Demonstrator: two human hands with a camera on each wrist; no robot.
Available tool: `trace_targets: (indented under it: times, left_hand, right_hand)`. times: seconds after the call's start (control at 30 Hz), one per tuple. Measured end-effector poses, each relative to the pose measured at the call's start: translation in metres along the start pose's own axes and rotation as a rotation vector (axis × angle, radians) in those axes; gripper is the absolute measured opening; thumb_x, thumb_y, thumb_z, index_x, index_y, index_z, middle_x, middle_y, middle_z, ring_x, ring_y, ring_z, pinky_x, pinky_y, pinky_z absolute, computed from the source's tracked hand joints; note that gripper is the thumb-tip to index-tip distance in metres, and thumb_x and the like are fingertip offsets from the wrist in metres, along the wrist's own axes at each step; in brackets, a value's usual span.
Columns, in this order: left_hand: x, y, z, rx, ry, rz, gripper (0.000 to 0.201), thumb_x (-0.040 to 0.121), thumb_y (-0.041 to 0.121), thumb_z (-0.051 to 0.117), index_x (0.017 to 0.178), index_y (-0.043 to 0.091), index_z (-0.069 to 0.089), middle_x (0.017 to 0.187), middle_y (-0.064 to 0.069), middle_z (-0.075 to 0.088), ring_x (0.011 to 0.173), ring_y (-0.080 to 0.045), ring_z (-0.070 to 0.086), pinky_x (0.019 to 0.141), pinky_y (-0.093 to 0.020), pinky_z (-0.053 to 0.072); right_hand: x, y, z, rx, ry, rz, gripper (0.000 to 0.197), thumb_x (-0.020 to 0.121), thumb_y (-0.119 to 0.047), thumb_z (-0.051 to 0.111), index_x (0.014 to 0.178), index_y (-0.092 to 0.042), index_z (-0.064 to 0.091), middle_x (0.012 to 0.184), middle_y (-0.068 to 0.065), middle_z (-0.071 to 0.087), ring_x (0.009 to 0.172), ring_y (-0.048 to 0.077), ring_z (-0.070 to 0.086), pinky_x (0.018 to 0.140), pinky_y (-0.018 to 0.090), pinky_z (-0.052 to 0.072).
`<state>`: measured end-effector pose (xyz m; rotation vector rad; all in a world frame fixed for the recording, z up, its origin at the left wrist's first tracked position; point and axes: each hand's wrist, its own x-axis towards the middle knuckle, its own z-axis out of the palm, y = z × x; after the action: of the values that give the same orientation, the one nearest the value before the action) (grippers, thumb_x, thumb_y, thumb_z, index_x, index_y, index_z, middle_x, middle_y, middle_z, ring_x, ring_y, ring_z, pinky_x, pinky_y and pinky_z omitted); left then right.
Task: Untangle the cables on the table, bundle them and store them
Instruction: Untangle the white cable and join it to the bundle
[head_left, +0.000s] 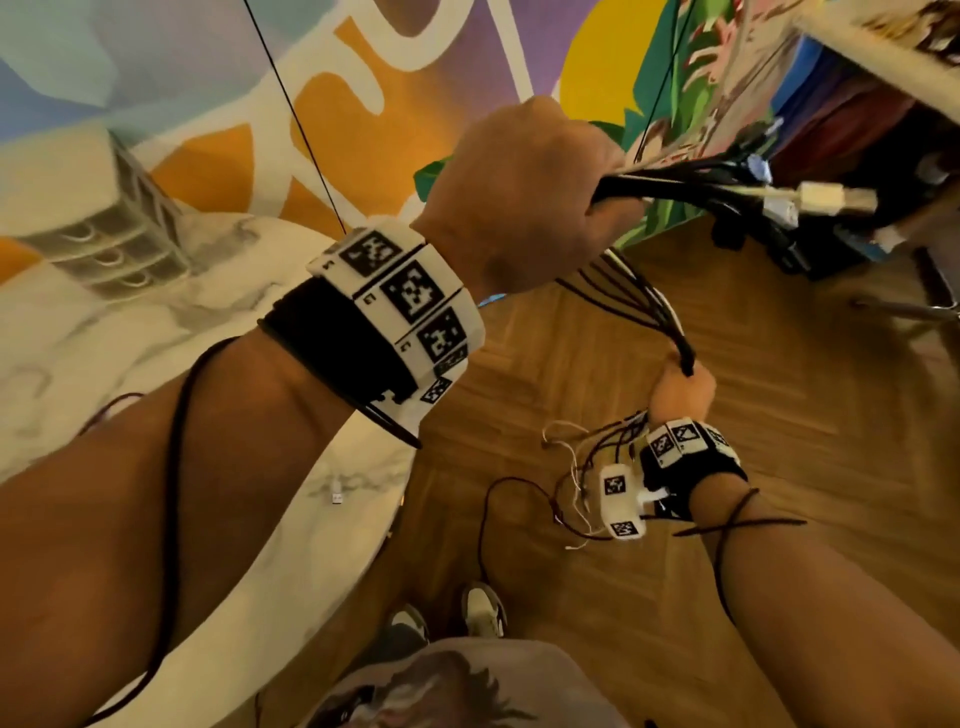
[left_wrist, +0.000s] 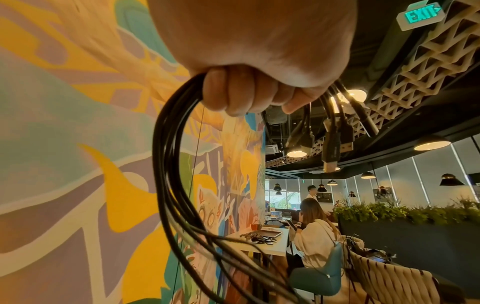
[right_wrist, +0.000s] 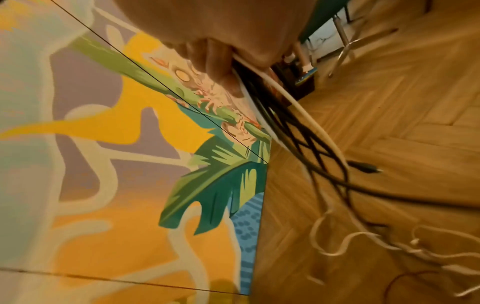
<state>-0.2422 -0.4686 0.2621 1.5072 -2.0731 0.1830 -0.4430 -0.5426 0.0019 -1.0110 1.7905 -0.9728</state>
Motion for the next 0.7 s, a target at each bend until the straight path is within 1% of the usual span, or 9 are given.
trace_targets:
  times: [0.13,0.2,0.27,0.33,0.43,0.5,0.53,0.6,0.7]
  left_hand:
    - [-0.001,-0.006,0.005,0.0,0.007,-0.025,0.03,0.082,0.043,0.036,0.062,0.021,0.043,0.047,0.012,0.018,0.044,-0.003,0.016,0.049,-0.027,0.015]
    - [-0.004,-0.01,0.008,0.001,0.014,-0.015,0.027,0.081,0.04,0.04,0.061,0.022,0.041,0.046,0.013,0.017,0.042,-0.002,0.016,0.046,-0.025,0.009]
    - [-0.003,-0.012,0.011,-0.009,0.028,-0.029,0.027,0.081,0.037,0.043,0.059,0.022,0.038,0.046,0.013,0.017,0.042,-0.001,0.016,0.045,-0.025,0.009]
    - [-0.002,-0.014,0.014,-0.071,0.095,-0.059,0.033,0.081,0.033,0.044,0.054,0.023,0.029,0.045,0.013,0.016,0.04,-0.003,0.015,0.046,-0.029,0.007]
    - [-0.002,-0.012,0.028,-0.378,0.149,-0.239,0.047,0.085,0.02,0.051,0.049,0.026,0.023,0.042,0.011,0.019,0.038,-0.008,0.018,0.045,-0.024,0.013]
    - [-0.008,-0.01,0.047,-0.694,0.112,-0.447,0.046,0.086,0.017,0.051,0.048,0.024,0.026,0.042,0.01,0.024,0.04,-0.011,0.02,0.045,-0.028,0.018]
    - [-0.013,-0.008,0.058,-0.85,0.073,-0.545,0.043,0.085,0.02,0.051,0.047,0.022,0.03,0.043,0.004,0.026,0.041,-0.017,0.022,0.046,-0.033,0.017]
    - [-0.024,-0.005,0.079,-1.033,-0.031,-0.681,0.042,0.083,0.027,0.05,0.044,0.021,0.034,0.044,-0.003,0.028,0.04,-0.017,0.023,0.046,-0.035,0.017]
    - [-0.039,-0.004,0.102,-1.053,-0.152,-0.771,0.049,0.085,0.03,0.051,0.039,0.024,0.037,0.039,0.004,0.033,0.035,-0.016,0.027,0.046,-0.026,0.022]
  right_hand:
    - [-0.005,0.021,0.005,-0.325,-0.369,0.049,0.042,0.094,-0.038,0.051,0.062,-0.011,0.053,0.058,0.009,0.05,0.058,0.024,0.048,0.06,0.035,0.038]
    - [-0.008,0.021,0.007,-0.224,-0.338,0.024,0.043,0.093,-0.04,0.052,0.059,-0.013,0.049,0.056,0.007,0.045,0.054,0.022,0.043,0.057,0.035,0.035]
    - [-0.006,0.016,0.009,-0.164,-0.257,-0.005,0.035,0.094,-0.034,0.051,0.064,-0.016,0.052,0.058,0.005,0.046,0.057,0.021,0.044,0.055,0.031,0.034]
    - [-0.003,0.015,0.007,-0.293,-0.242,-0.061,0.023,0.094,-0.026,0.051,0.078,-0.015,0.063,0.064,0.005,0.056,0.065,0.026,0.053,0.055,0.029,0.039]
    - [0.003,0.028,0.001,-0.663,-0.448,-0.065,0.011,0.088,-0.02,0.059,0.093,-0.015,0.068,0.082,0.009,0.067,0.082,0.029,0.063,0.067,0.031,0.049]
    - [0.005,0.038,0.0,-0.838,-0.634,-0.098,0.02,0.082,-0.024,0.067,0.1,-0.018,0.062,0.094,0.006,0.066,0.09,0.024,0.061,0.069,0.029,0.048]
    - [0.004,0.035,0.001,-0.831,-0.672,-0.173,0.031,0.08,-0.025,0.069,0.109,-0.021,0.06,0.106,0.007,0.064,0.097,0.023,0.06,0.074,0.03,0.049]
    - [-0.008,0.011,0.005,-0.601,-0.72,-0.334,0.045,0.08,-0.015,0.064,0.123,-0.027,0.057,0.124,0.002,0.059,0.112,0.018,0.056,0.091,0.036,0.049]
    - [-0.05,-0.061,0.007,0.037,-0.919,-0.303,0.038,0.073,-0.017,0.059,0.108,-0.031,0.066,0.106,-0.013,0.067,0.102,0.008,0.059,0.089,0.035,0.047]
